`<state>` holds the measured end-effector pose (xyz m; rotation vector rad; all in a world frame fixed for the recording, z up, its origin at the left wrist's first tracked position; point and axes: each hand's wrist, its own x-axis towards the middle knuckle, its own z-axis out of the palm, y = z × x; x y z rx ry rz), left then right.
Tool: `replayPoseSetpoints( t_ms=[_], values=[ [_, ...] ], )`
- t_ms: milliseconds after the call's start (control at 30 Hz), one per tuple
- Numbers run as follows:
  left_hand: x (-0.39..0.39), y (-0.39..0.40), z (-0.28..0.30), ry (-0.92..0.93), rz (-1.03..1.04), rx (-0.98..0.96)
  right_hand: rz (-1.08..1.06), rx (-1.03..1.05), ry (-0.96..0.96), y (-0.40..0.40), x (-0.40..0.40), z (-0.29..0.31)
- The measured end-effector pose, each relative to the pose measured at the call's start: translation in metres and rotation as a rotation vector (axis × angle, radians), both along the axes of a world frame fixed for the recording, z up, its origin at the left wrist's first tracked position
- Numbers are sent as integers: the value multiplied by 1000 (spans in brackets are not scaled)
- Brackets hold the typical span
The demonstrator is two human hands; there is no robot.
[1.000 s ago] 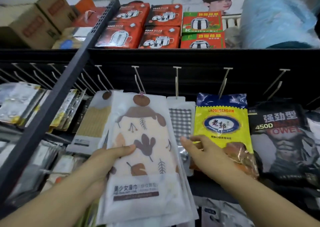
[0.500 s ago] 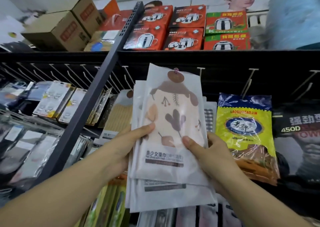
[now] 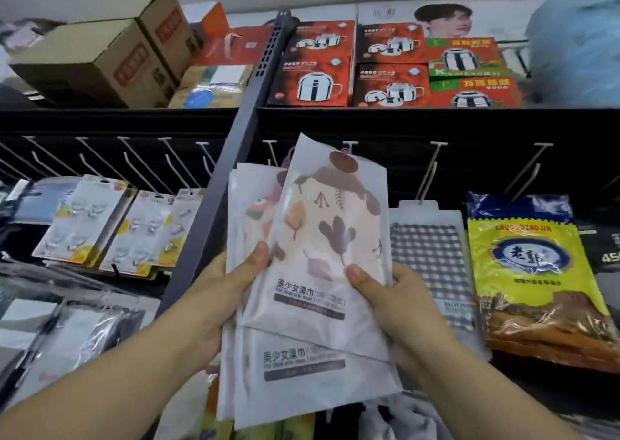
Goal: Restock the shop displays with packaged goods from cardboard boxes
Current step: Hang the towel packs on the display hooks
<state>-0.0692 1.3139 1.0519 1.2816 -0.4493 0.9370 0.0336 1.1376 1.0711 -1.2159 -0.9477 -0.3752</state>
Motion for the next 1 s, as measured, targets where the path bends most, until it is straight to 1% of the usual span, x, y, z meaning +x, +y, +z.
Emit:
replayPoseSetpoints(
  t_ms=[133,200,400,533,700,867,1000],
  values=[
    [5,23,11,-26,123,53,-37,114,48,6,3,17],
    [7,29,15,-51,178,50,-44,134,57,-2,6,26],
    [9,44,24,-58,278,127,-79,22,14,-31,18,34],
    [1,44,32,-84,446,157,-124,-41,-21,-41,32,31],
    [-17,57,42,-123,560,124,-102,-79,-77,-26,44,27],
    [-20,61,37,-113,522,146,-115,-33,-123,-13,50,36],
    [-21,62,37,-107,532,150,-57,-29,-66,-9,58,39]
  ],
)
